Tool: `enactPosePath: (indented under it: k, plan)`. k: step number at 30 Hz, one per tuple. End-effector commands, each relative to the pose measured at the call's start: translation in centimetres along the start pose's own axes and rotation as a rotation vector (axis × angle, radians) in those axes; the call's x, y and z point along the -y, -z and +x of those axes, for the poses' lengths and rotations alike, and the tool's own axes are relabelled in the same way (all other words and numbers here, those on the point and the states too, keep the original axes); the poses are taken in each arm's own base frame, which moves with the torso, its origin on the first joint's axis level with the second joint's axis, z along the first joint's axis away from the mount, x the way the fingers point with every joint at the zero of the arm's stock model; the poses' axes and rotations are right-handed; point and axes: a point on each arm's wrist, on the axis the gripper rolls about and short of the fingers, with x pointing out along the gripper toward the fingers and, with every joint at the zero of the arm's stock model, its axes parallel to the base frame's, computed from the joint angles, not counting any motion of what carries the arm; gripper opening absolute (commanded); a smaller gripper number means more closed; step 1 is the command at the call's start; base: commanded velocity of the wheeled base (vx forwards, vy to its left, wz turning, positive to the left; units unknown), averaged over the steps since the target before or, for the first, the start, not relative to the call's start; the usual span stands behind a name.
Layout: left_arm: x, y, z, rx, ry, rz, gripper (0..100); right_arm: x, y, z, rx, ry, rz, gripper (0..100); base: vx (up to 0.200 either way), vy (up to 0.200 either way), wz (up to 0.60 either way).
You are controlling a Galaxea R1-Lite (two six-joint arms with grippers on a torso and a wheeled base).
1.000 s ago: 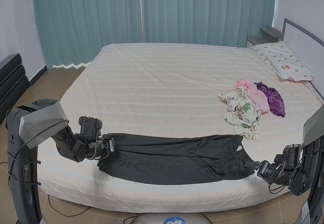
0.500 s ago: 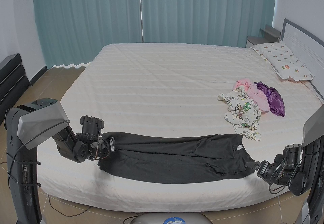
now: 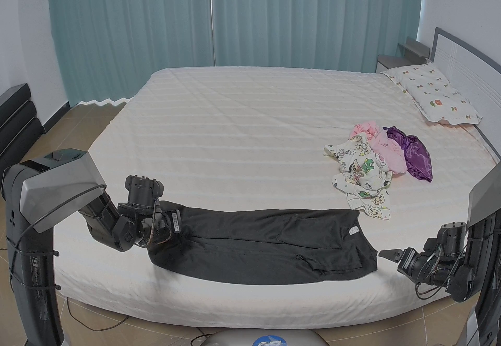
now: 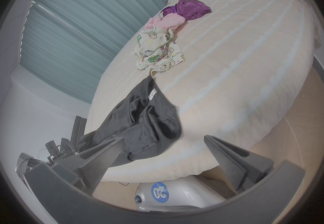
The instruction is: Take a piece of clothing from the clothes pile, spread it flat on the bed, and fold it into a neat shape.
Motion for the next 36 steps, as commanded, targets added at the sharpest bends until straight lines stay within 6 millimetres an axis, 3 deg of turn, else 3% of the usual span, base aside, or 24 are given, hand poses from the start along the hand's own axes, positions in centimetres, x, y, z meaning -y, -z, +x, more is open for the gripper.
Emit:
enactPosePath:
  k: [1,10,19,25,36]
  plan:
    - [0.2,0.0,-0.2,0.001,0.002,0.003,0,0.0,0.1,-0.3,0.0,-0.001,-0.001,100,0.0,0.0,0.0]
    - [1.7,0.4,-0.5,-0.003,0.021,0.022,0,0.0,0.1,-0.3,0.0,-0.001,-0.001,100,0.0,0.0,0.0]
    - [1.6,1.0,-0.4,-0.016,0.009,0.024,0,0.0,0.1,-0.3,0.0,-0.001,-0.001,100,0.0,0.0,0.0]
    - [1.5,1.0,-0.5,-0.015,0.007,0.023,0,0.0,0.1,-0.3,0.001,-0.002,-0.001,100,-0.2,0.0,0.0]
    - [1.6,0.7,-0.4,-0.003,0.011,0.017,0,0.0,0.1,-0.3,0.001,-0.002,-0.001,100,0.0,0.0,0.0]
